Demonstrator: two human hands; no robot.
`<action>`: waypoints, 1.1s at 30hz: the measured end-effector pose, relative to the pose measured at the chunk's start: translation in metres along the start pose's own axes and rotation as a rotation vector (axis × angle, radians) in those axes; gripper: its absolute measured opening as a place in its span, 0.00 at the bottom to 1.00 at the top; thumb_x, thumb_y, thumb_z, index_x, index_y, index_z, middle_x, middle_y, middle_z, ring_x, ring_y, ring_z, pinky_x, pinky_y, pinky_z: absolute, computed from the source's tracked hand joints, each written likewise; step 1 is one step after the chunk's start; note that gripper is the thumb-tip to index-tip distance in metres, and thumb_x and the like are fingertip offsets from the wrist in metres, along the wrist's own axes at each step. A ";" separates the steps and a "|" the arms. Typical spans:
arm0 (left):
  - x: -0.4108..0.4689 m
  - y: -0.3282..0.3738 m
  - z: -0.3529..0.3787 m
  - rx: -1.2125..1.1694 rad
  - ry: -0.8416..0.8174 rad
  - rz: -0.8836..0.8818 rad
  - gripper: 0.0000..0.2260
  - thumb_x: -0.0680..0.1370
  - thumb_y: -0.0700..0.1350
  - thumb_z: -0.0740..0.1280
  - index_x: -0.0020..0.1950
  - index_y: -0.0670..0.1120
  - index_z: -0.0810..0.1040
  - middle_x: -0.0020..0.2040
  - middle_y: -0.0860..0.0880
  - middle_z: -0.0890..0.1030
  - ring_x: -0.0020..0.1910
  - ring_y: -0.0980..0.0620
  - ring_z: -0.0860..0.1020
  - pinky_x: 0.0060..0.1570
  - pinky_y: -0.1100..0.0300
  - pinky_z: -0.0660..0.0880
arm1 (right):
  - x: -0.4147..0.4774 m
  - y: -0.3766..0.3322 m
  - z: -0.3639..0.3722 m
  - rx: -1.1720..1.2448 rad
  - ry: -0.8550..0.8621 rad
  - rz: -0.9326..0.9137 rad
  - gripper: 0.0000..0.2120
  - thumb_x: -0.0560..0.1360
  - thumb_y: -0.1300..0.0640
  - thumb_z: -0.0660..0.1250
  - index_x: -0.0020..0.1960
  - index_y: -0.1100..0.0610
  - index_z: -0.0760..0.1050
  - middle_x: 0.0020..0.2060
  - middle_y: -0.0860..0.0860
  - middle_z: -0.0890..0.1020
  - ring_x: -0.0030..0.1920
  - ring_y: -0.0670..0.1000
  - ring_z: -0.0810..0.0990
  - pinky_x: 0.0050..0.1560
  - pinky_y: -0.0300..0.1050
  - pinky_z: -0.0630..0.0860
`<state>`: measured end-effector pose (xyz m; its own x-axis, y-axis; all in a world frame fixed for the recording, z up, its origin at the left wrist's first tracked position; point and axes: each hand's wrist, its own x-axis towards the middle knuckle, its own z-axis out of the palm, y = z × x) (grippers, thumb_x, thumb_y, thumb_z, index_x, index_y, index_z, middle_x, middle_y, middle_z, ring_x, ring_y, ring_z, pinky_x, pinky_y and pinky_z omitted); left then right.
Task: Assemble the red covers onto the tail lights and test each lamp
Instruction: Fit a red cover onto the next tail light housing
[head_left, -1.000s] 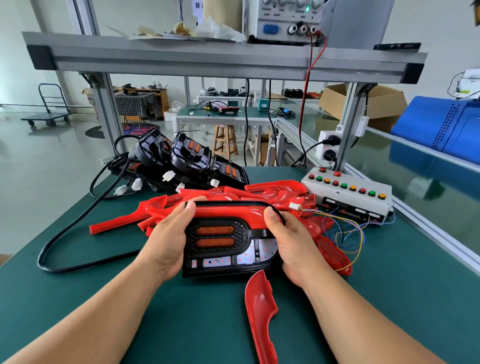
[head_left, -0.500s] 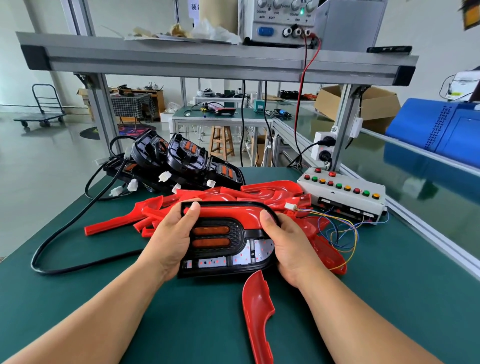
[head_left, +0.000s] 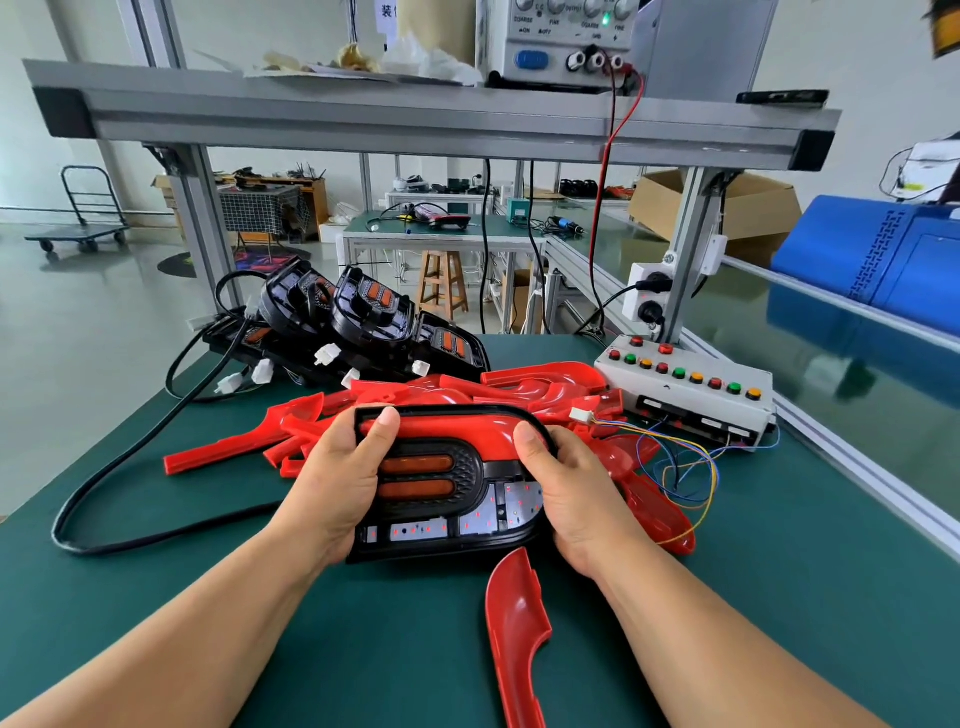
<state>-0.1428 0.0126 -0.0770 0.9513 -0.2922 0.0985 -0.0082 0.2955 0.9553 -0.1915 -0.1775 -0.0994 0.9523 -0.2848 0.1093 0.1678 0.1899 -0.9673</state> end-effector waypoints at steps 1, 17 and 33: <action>-0.001 0.001 0.001 0.000 -0.002 -0.007 0.09 0.81 0.50 0.63 0.46 0.51 0.81 0.49 0.37 0.84 0.46 0.37 0.84 0.38 0.42 0.80 | 0.000 0.000 -0.001 -0.003 -0.003 0.008 0.23 0.64 0.40 0.71 0.52 0.54 0.78 0.47 0.48 0.86 0.49 0.48 0.85 0.45 0.37 0.79; -0.002 0.007 -0.002 -0.034 0.020 -0.119 0.11 0.82 0.51 0.60 0.50 0.48 0.79 0.49 0.35 0.83 0.46 0.34 0.83 0.39 0.41 0.80 | 0.001 -0.004 -0.008 0.120 -0.050 0.138 0.08 0.77 0.55 0.66 0.52 0.59 0.78 0.44 0.54 0.86 0.46 0.52 0.85 0.48 0.48 0.80; 0.003 0.018 -0.006 0.388 0.124 -0.075 0.15 0.80 0.58 0.60 0.61 0.52 0.74 0.60 0.46 0.80 0.57 0.48 0.80 0.54 0.50 0.78 | 0.002 -0.010 -0.001 0.187 -0.118 0.206 0.31 0.75 0.36 0.58 0.64 0.59 0.76 0.56 0.56 0.84 0.58 0.54 0.83 0.59 0.51 0.77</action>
<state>-0.1385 0.0229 -0.0609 0.9834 -0.1810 0.0129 -0.0304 -0.0941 0.9951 -0.1914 -0.1813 -0.0899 0.9924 -0.1130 -0.0486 0.0013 0.4049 -0.9144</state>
